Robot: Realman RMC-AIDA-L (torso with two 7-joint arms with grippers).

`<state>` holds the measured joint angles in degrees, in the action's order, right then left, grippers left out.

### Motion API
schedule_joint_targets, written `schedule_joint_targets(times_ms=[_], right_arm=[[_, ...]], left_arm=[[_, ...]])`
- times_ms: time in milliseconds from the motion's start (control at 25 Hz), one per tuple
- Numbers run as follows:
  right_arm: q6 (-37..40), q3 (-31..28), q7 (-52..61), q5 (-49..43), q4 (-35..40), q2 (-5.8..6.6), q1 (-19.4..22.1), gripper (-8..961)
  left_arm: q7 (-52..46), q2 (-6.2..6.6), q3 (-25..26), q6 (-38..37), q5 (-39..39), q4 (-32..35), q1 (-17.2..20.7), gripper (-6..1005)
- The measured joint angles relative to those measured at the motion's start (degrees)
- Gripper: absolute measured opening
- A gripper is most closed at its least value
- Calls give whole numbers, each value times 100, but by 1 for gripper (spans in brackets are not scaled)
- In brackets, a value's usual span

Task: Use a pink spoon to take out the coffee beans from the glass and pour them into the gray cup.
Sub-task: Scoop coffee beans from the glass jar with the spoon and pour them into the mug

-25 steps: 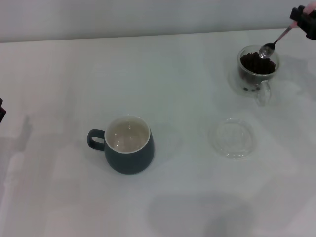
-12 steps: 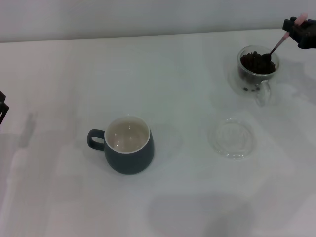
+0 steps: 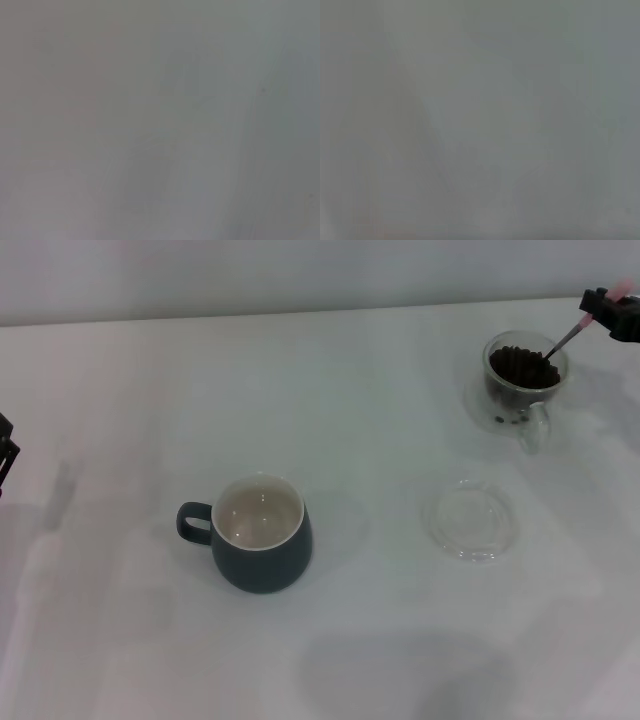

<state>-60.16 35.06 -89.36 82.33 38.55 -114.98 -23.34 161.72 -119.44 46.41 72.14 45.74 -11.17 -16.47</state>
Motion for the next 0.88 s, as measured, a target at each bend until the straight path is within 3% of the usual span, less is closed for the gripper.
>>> schedule_joint_targets(times_ms=[520,880], right_arm=[[12,58,1508,-50,-2,11,48,146],[230,30,1946,-52,-9,6,103,146]], left_arm=[[9,9,0,-7,146,69,-45,878],[9,17,0,-51,155,116,-72,878]])
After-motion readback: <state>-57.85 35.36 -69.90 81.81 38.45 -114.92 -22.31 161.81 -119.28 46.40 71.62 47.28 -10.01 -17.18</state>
